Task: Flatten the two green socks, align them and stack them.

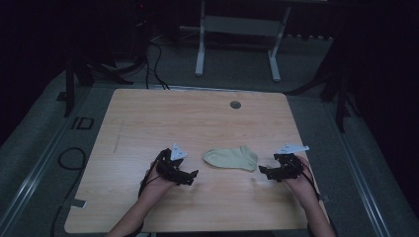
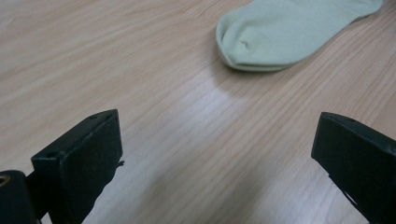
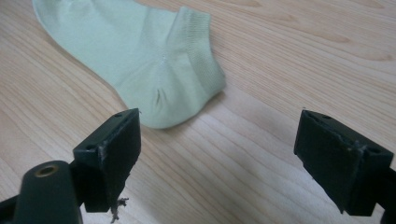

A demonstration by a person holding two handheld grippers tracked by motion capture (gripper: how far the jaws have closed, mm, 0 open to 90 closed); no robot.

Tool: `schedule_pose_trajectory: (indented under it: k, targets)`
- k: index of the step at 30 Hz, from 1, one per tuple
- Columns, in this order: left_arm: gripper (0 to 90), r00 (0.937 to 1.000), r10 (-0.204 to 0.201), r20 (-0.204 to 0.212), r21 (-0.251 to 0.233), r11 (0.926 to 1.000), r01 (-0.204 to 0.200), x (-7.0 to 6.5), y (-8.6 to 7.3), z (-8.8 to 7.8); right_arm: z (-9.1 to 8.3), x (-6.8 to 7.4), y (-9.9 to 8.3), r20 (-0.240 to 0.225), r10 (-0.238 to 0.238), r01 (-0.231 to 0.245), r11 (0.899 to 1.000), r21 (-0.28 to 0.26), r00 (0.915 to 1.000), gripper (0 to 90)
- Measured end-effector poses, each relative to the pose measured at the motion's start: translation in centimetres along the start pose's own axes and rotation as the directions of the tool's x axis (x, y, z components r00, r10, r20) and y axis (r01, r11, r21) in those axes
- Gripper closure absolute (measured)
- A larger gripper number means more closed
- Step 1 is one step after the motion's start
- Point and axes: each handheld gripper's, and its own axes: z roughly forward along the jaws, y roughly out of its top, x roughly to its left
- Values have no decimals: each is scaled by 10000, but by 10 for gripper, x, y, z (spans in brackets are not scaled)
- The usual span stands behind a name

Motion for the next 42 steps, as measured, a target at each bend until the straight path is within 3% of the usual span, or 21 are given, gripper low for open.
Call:
schedule_pose_trajectory:
  k: [7,11,27,34,40,42]
  targets:
    - [18,9994,-38,-334,227,9997,46,9,-16,-9,-5,-5,-14,224,171,-165,9995,-267,9996,144]
    - [18,9990,-273,-343,249,9993,282,14,-23,-13,-8,-8,-23,251,228,-211,9976,-656,9994,144]
    - [18,9959,-728,-544,-247,9971,716,20,-45,-30,-23,-13,-53,699,1003,-950,9926,-761,9925,146]
    - [18,9890,-1125,-959,-268,9935,1104,23,-57,-39,-29,-9,-63,945,1291,-1200,9881,-960,9871,147]
    - [18,9808,-1416,-1337,-580,9892,1349,24,-64,-46,-32,-9,-67,1173,1442,-1309,9848,-1138,9826,147]
    - [18,9821,-1365,-1295,-505,9901,1309,25,-66,-47,-32,-9,-67,1269,1529,-1380,9832,-1194,9800,147]
